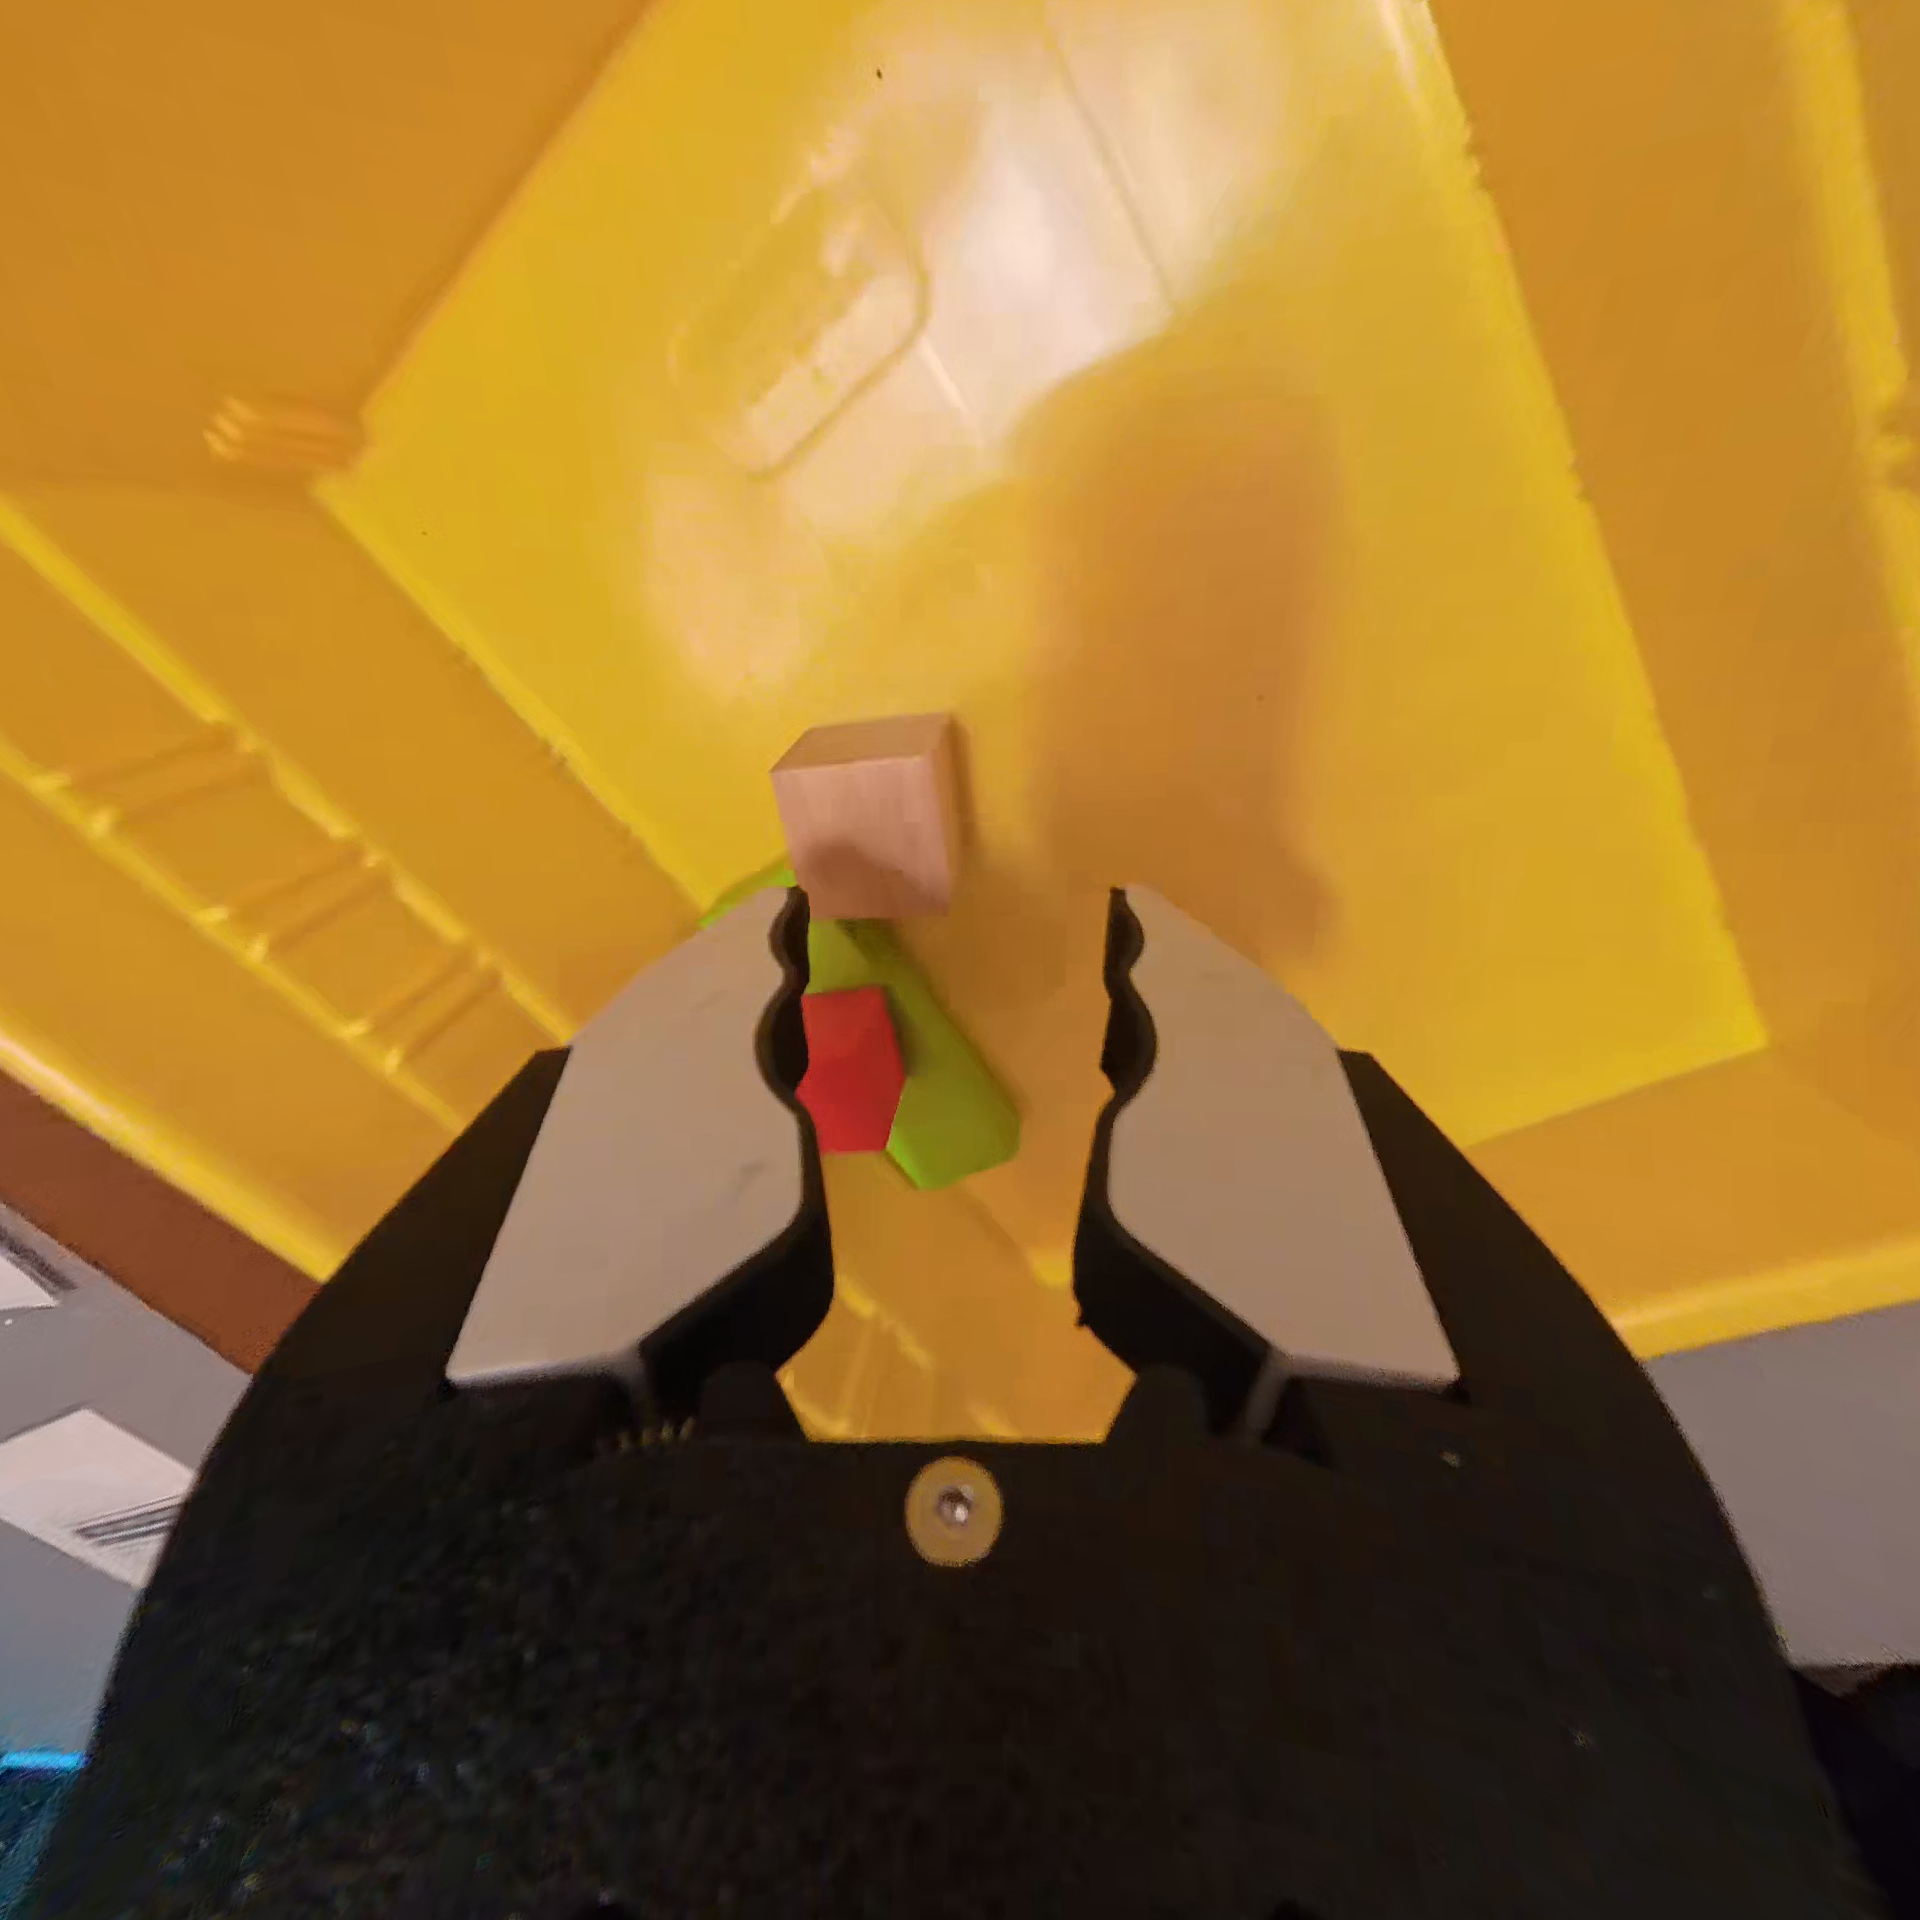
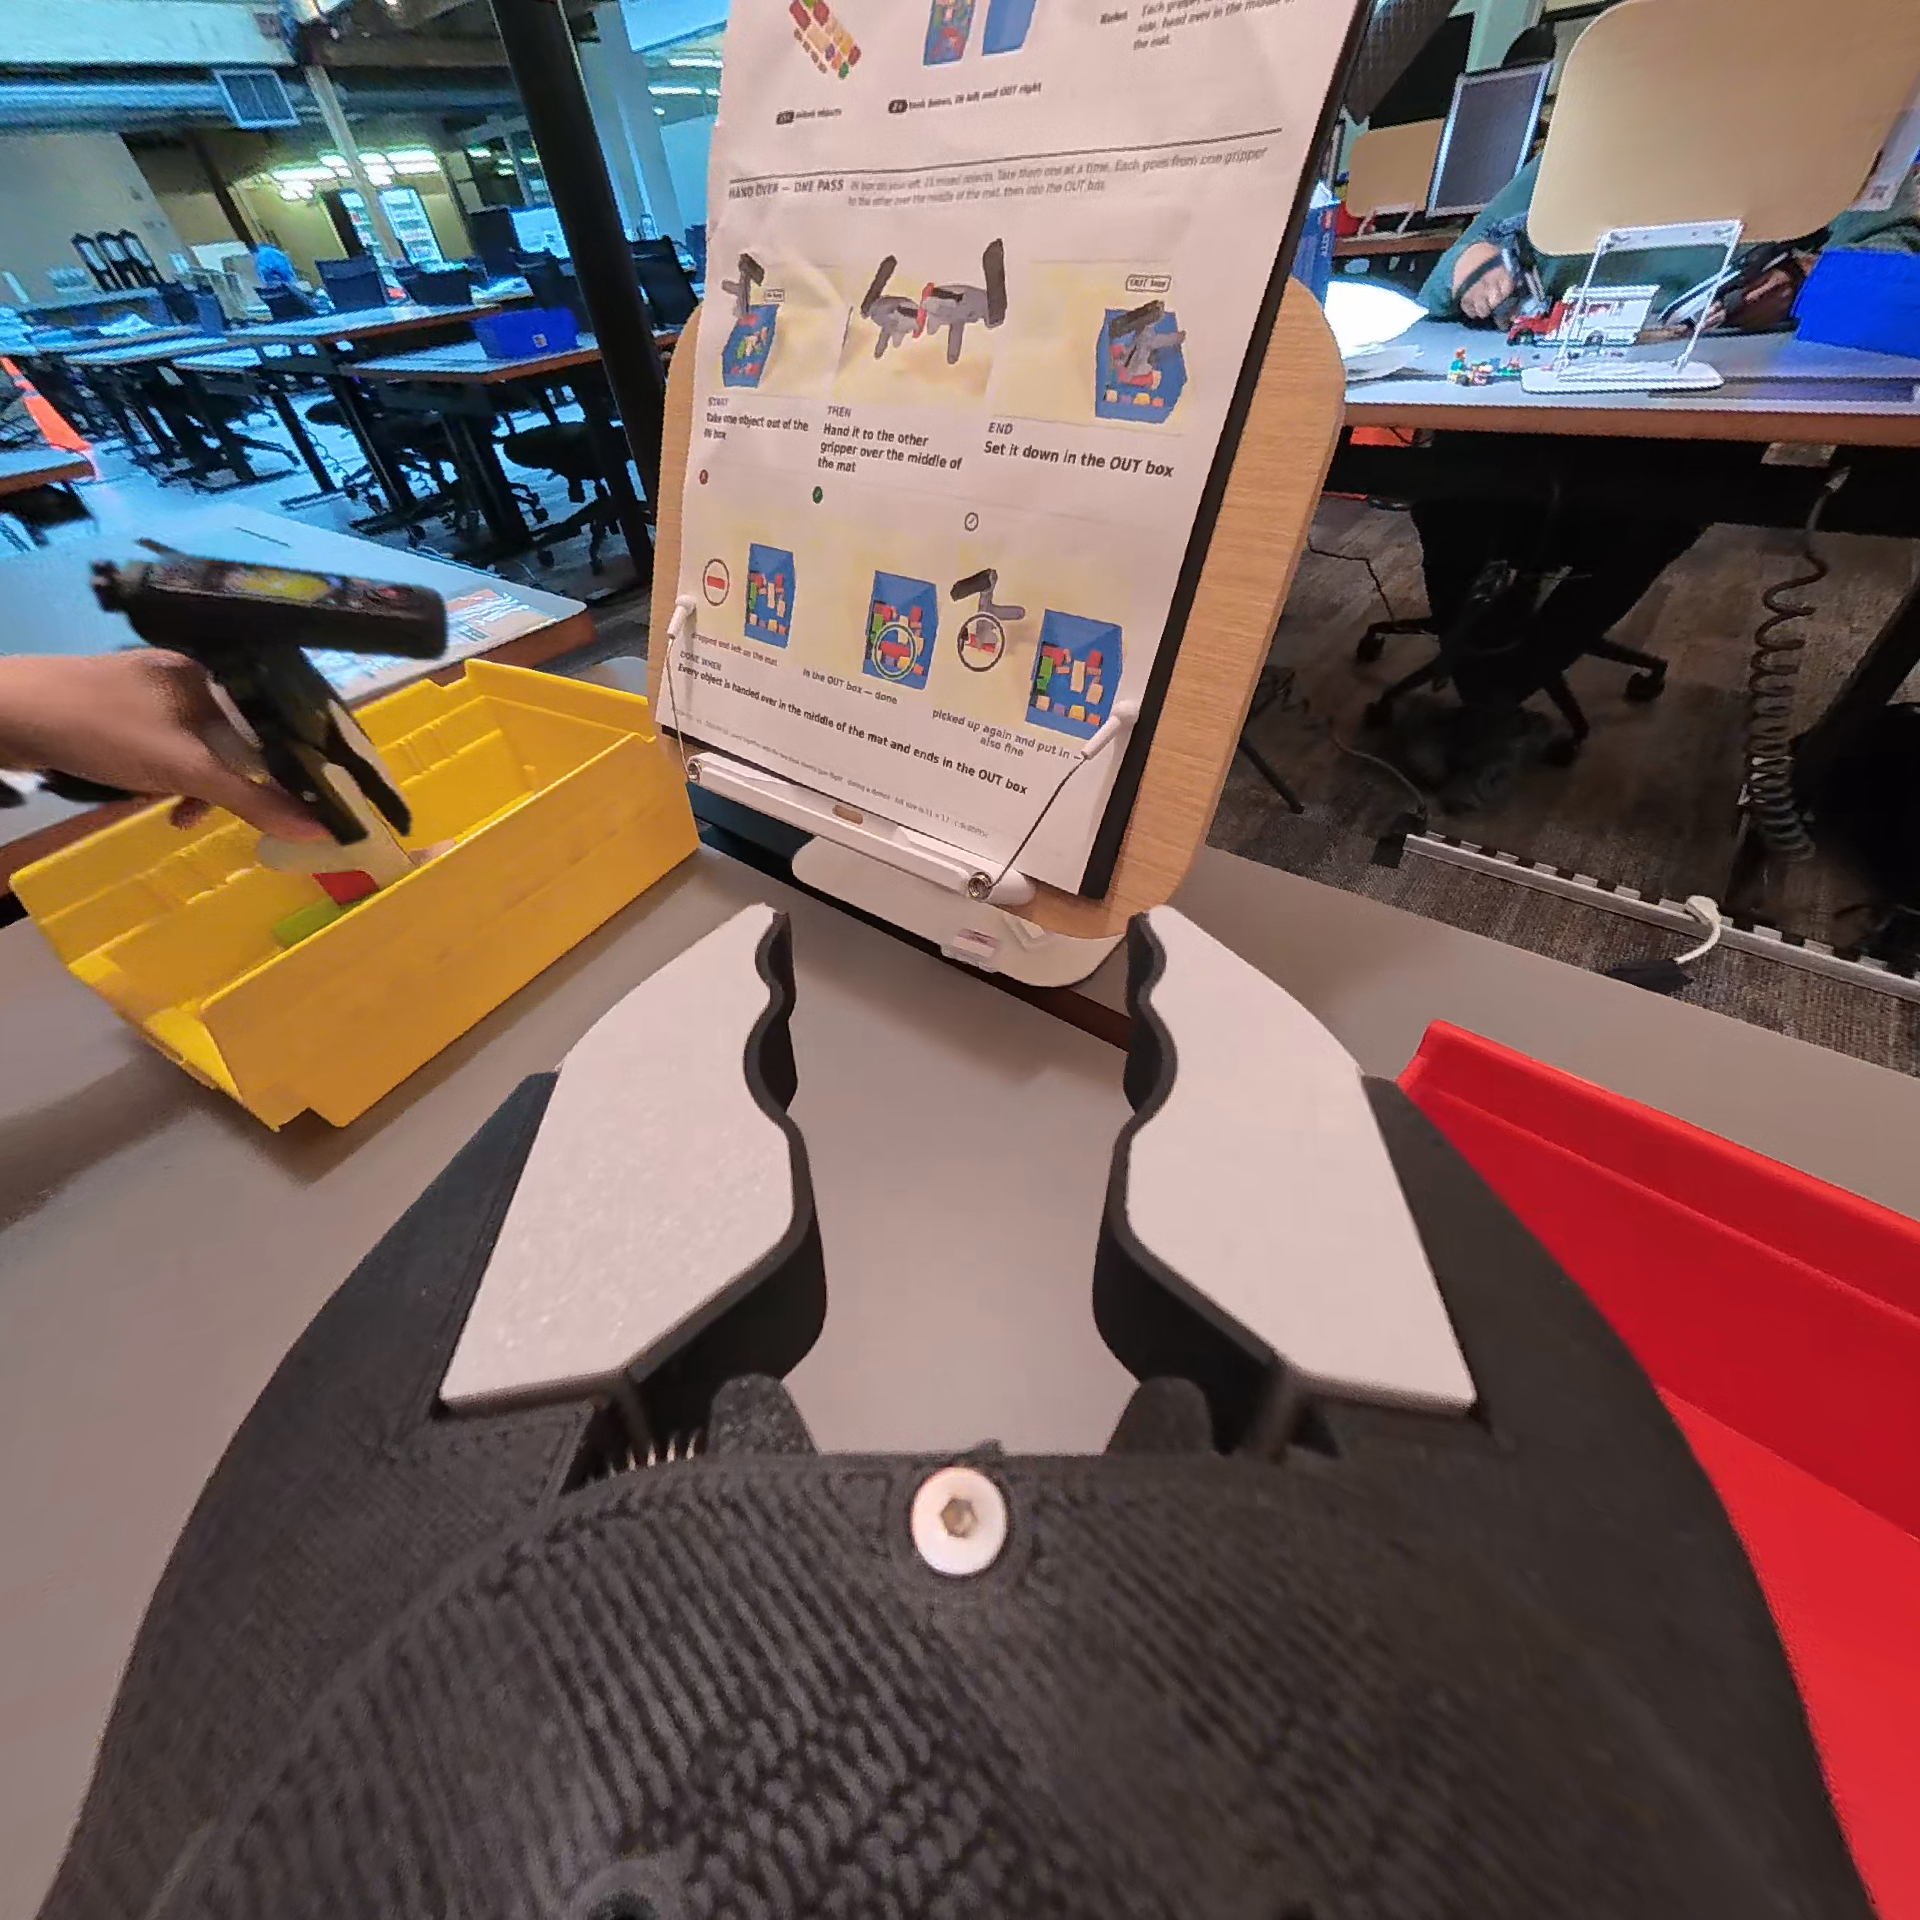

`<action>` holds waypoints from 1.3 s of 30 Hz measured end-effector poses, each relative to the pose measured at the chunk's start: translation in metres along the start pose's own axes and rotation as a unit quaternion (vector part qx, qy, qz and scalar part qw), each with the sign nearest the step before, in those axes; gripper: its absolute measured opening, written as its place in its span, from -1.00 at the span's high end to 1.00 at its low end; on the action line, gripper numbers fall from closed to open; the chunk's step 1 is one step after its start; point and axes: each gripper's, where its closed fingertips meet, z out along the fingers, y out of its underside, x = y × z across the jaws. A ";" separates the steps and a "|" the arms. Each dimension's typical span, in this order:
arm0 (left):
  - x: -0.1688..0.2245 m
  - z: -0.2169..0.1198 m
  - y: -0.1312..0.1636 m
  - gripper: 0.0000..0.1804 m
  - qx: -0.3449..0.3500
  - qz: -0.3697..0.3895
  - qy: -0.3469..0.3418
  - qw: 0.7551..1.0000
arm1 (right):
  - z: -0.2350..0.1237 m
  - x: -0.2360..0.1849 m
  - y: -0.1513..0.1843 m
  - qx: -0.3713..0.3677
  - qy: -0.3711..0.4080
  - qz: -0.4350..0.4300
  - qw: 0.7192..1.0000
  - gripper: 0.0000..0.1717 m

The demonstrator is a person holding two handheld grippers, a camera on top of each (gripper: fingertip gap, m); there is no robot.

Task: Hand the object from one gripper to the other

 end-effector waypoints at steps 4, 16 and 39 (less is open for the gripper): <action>-0.014 0.014 0.002 0.48 -0.021 -0.009 -0.055 0.998 | 0.001 0.000 0.001 0.002 -0.012 0.016 1.000 0.28; 0.008 -0.023 -0.024 0.64 0.143 0.011 -0.044 0.989 | 0.008 -0.019 -0.002 0.001 -0.039 -0.001 0.999 0.30; 0.294 -0.262 -0.032 0.64 0.628 0.274 0.337 0.646 | 0.007 -0.216 -0.036 0.081 -0.388 -0.079 0.915 0.34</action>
